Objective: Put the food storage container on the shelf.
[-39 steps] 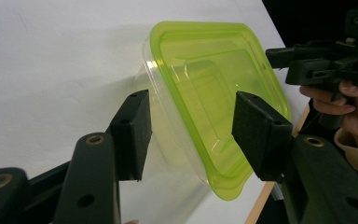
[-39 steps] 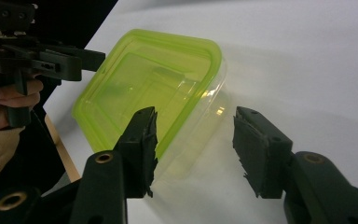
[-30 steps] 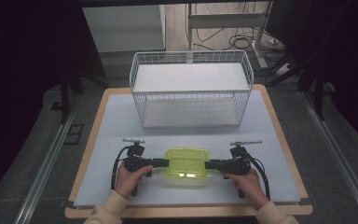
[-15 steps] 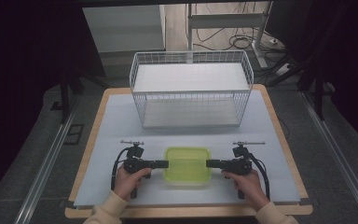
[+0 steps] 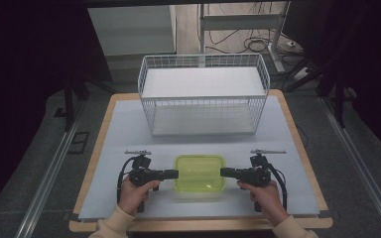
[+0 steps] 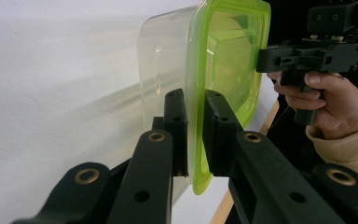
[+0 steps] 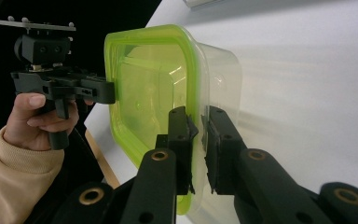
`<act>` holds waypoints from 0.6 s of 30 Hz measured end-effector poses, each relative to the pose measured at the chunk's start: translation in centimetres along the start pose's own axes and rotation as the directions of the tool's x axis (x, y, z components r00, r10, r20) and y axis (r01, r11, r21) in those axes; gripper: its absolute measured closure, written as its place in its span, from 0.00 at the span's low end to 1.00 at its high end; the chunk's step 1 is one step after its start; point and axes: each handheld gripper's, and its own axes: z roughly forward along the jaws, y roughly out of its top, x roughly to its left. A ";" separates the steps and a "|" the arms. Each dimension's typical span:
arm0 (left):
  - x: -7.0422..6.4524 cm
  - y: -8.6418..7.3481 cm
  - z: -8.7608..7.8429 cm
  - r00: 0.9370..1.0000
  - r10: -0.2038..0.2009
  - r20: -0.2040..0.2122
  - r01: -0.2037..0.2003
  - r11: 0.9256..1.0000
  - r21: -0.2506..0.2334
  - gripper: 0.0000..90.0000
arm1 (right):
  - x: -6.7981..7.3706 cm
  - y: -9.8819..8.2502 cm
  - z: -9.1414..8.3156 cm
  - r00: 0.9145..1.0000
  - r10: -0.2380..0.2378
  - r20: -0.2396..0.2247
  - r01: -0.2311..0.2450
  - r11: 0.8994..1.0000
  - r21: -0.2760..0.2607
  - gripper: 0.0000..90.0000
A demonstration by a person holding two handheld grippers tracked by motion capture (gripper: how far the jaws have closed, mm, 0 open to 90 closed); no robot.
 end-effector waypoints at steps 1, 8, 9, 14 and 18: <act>-0.2 0.0 -0.1 1.000 0.005 -0.001 -0.005 1.000 -0.004 0.91 | 0.1 0.0 0.0 1.000 -0.003 -0.001 0.003 1.000 -0.002 0.91; -0.5 0.1 -0.3 1.000 0.013 0.000 -0.013 1.000 -0.013 0.91 | 0.4 0.2 -0.3 1.000 -0.018 -0.001 0.018 1.000 -0.010 0.91; -0.7 0.2 -0.4 1.000 0.026 -0.002 -0.026 1.000 -0.016 0.91 | 0.5 0.3 -0.4 1.000 -0.028 0.000 0.028 1.000 -0.013 0.91; -1.1 0.4 -0.6 0.999 0.037 -0.004 -0.037 0.999 -0.022 0.91 | 0.7 0.4 -0.6 0.999 -0.033 -0.003 0.033 0.999 -0.021 0.91; -1.3 0.6 -0.6 0.999 0.048 -0.004 -0.048 0.999 -0.022 0.91 | 0.8 0.5 -0.8 0.999 -0.039 -0.004 0.039 0.999 -0.025 0.91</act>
